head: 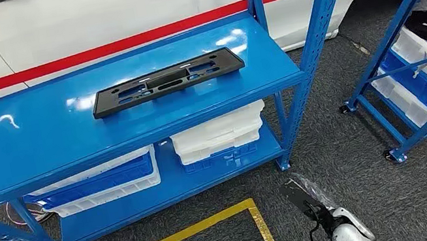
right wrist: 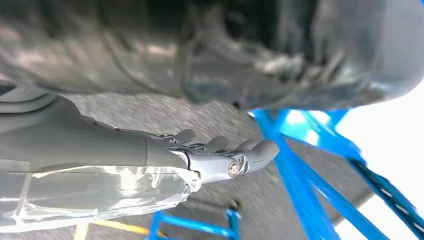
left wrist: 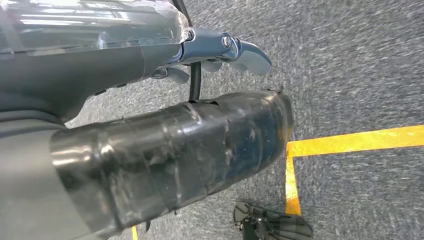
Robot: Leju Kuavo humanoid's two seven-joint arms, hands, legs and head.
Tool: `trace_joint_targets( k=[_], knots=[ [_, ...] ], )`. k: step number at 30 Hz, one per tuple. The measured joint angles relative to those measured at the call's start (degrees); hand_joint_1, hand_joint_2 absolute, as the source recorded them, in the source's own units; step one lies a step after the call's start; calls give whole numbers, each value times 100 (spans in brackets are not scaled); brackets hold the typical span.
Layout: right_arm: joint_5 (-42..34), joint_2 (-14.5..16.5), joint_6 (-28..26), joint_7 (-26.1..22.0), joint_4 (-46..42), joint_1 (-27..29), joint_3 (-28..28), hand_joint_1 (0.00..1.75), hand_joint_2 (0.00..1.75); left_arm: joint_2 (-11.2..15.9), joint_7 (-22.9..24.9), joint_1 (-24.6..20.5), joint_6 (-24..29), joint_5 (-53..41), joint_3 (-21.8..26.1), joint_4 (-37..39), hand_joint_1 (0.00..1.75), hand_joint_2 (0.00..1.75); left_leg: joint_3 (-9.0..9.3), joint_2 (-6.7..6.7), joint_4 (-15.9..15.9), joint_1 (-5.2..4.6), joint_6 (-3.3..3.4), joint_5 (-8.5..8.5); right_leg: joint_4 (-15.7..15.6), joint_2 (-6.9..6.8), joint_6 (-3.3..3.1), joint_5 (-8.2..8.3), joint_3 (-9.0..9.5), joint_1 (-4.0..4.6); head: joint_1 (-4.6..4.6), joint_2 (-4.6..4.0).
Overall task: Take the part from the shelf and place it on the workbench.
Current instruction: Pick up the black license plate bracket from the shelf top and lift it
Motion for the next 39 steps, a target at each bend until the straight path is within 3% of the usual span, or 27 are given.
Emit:
trace_joint_targets(
  k=[20, 26, 33, 37, 39],
  knots=[
    [1348, 12, -906, -1058, -3284, 624, 452, 0, 0, -563, 343, 194, -299, -1332, 1440, 203, 0, 0, -9, 0, 0, 0, 0, 0, 0, 0, 0, 0, -3, 0, 0, 0],
    [1665, 160, -576, -1169, -3870, 14, 750, 0, 0, -699, 448, 226, -475, -1968, 1780, 296, 0, 0, -4, -4, 0, 1, -1, 1, 1, -2, 1, 1, 2, 1, 0, 0],
    [1759, 406, 130, -900, -3852, -934, 938, 0, 0, -754, 491, 241, -669, -2418, 1958, 354, 0, 0, -5, -8, 0, 1, -5, 7, 3, -2, 5, 5, 2, 1, 0, 0],
    [1929, 521, 502, -688, -3705, -1495, 1092, 0, 175, -777, 528, 242, -760, -2646, 2050, 397, 0, 0, -6, -8, 1, 1, -4, 7, 3, -3, 5, 5, 1, 1, 0, 0],
    [2103, 561, 640, -562, -3544, -1767, 1205, 0, 175, -785, 560, 237, -809, -2727, 2098, 414, 0, 0, -6, -8, 1, 1, -4, 7, 3, -3, 5, 5, 1, 1, 0, 0]
  ],
)
